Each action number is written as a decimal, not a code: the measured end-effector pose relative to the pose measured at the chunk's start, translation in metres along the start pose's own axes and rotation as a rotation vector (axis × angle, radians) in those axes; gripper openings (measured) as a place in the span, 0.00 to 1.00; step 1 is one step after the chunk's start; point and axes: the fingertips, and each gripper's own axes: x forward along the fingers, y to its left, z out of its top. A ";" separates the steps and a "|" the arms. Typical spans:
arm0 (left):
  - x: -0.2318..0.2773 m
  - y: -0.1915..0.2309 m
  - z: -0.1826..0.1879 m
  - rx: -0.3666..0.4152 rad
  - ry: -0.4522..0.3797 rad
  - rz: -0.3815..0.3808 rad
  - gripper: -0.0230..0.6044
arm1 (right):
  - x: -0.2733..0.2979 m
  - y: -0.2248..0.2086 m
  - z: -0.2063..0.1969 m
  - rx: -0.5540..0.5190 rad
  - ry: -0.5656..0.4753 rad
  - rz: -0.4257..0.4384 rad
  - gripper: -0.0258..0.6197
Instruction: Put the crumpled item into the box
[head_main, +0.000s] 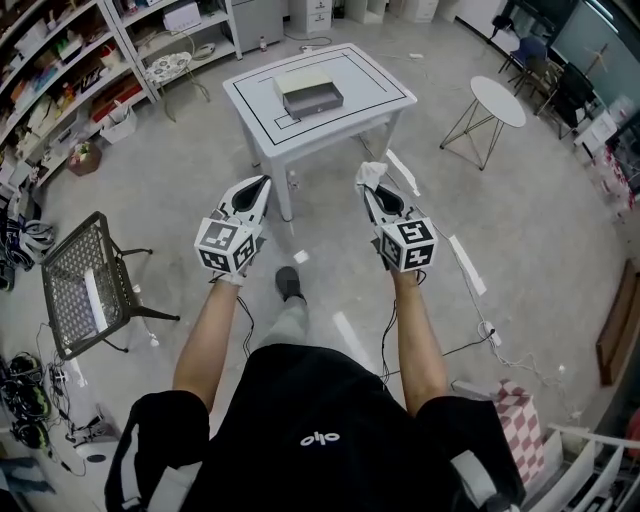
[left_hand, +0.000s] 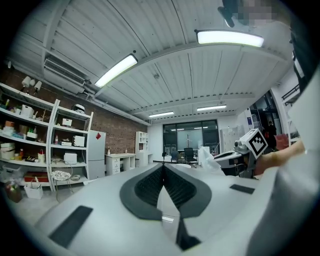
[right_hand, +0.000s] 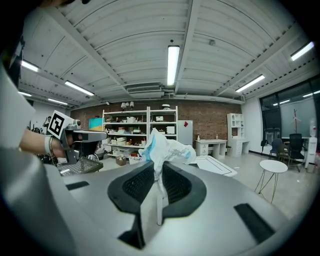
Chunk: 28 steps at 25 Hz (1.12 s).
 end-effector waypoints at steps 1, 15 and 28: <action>0.011 0.009 -0.001 -0.002 -0.002 -0.003 0.04 | 0.012 -0.007 0.002 -0.003 0.000 -0.002 0.13; 0.164 0.159 -0.007 -0.033 0.021 -0.053 0.04 | 0.201 -0.090 0.049 -0.004 0.028 -0.026 0.13; 0.247 0.271 -0.018 -0.049 0.045 -0.077 0.04 | 0.332 -0.125 0.072 0.007 0.041 -0.040 0.13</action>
